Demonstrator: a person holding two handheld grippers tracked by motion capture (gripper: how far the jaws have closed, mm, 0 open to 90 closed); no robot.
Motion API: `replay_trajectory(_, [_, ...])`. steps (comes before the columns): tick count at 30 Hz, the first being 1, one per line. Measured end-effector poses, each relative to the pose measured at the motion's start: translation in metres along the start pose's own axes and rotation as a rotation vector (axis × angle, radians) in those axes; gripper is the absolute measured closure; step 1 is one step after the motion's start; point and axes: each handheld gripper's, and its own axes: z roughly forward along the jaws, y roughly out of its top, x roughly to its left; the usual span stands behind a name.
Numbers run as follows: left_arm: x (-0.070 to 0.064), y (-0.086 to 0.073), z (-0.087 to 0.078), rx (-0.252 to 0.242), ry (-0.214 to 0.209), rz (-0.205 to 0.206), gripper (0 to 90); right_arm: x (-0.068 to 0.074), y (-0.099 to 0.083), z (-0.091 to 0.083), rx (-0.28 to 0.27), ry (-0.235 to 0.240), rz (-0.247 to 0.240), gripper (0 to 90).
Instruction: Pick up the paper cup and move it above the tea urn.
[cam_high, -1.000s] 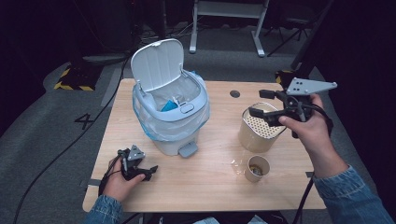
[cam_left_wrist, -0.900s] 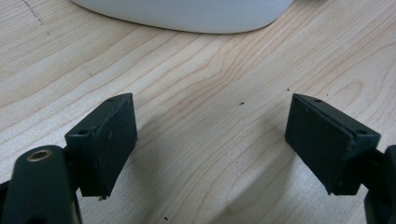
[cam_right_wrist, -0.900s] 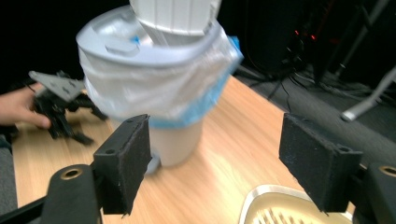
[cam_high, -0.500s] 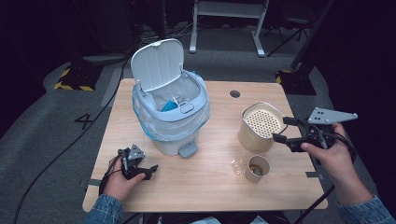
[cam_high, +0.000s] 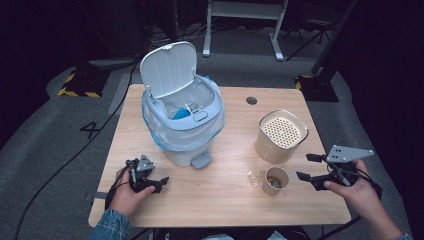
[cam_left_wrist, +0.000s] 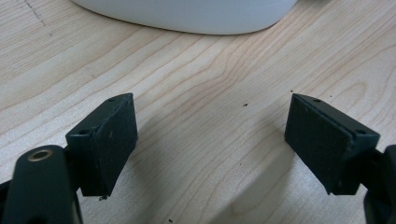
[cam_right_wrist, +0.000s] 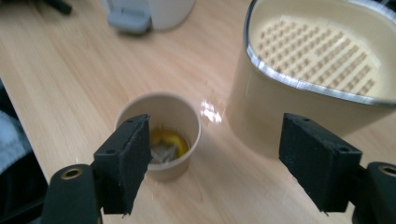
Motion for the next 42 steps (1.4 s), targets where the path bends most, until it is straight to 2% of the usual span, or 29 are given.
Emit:
replay_trajectory(2, [0.001, 0.0, -0.001, 0.003, -0.001, 0.008, 17.3, 0.002, -0.009, 0.003, 0.019, 0.006, -0.003, 25.2])
replay_trajectory(6, [0.0, -0.002, -0.002, 0.003, 0.002, 0.0, 17.3, 0.006, -0.026, 0.01, 0.033, 0.024, 0.01, 24.4])
replay_trajectory(11, [0.0, -0.003, -0.003, 0.001, 0.008, -0.004, 17.4, 0.014, -0.047, 0.027, 0.053, 0.049, 0.009, 22.2])
replay_trajectory(17, [0.0, -0.003, -0.003, 0.001, 0.008, -0.004, 17.4, 0.018, -0.061, 0.055, 0.01, 0.084, 0.018, 21.8])
replay_trajectory(32, [0.0, -0.003, -0.003, 0.001, 0.008, -0.004, 17.4, 0.026, -0.065, 0.092, -0.072, 0.107, 0.041, 21.3])
replay_trajectory(38, [0.0, -0.003, -0.003, 0.0, 0.008, -0.004, 17.5, 0.028, -0.064, 0.1, -0.103, 0.116, 0.043, 22.6])
replay_trajectory(42, [0.0, -0.003, -0.003, 0.0, 0.007, -0.004, 17.4, 0.029, -0.063, 0.105, -0.122, 0.125, 0.045, 26.9])
